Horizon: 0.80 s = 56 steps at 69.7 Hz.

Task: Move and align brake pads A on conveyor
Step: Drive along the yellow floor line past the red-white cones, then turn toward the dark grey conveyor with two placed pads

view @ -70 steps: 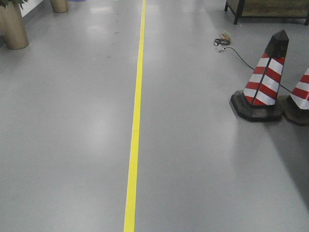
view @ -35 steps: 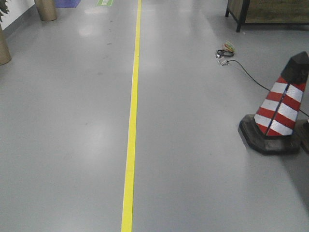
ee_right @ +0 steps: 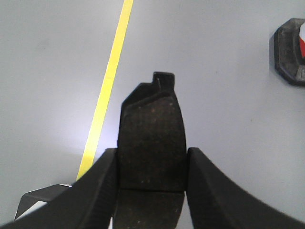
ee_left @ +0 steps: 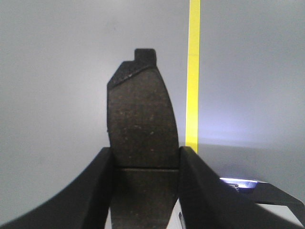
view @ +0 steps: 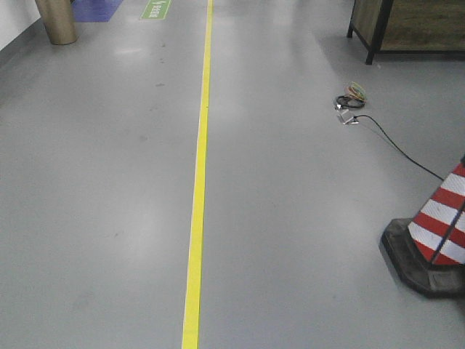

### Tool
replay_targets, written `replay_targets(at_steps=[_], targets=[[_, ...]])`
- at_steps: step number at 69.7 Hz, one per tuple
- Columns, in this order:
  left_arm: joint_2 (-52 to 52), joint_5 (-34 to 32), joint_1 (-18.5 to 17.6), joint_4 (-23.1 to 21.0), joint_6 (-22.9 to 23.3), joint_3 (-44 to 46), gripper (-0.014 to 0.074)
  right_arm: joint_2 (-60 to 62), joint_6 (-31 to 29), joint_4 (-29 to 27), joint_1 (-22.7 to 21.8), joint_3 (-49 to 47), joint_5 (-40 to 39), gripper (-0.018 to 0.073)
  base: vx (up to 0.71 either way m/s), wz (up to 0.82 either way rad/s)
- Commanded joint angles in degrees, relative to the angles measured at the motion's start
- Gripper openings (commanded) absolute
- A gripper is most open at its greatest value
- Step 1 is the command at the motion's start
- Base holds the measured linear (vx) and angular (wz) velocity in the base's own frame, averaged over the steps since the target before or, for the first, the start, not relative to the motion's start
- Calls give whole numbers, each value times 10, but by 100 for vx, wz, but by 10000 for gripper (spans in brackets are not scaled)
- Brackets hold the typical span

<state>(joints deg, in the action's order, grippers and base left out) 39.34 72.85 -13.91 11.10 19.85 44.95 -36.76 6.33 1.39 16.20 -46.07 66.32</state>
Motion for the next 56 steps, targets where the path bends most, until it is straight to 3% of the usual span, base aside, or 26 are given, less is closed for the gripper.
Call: replay_targets(at_steps=[1, 30, 56], targets=[[2, -15, 1, 8, 1, 16, -6, -1, -5, 5, -1, -15, -34, -8, 60, -1], [1, -15, 1, 8, 1, 16, -6, -1, -5, 5, -1, -15, -34, -8, 47, -15], [1, -13, 1, 8, 1, 16, -6, -1, -5, 5, -1, -15, -33, -8, 30, -60]])
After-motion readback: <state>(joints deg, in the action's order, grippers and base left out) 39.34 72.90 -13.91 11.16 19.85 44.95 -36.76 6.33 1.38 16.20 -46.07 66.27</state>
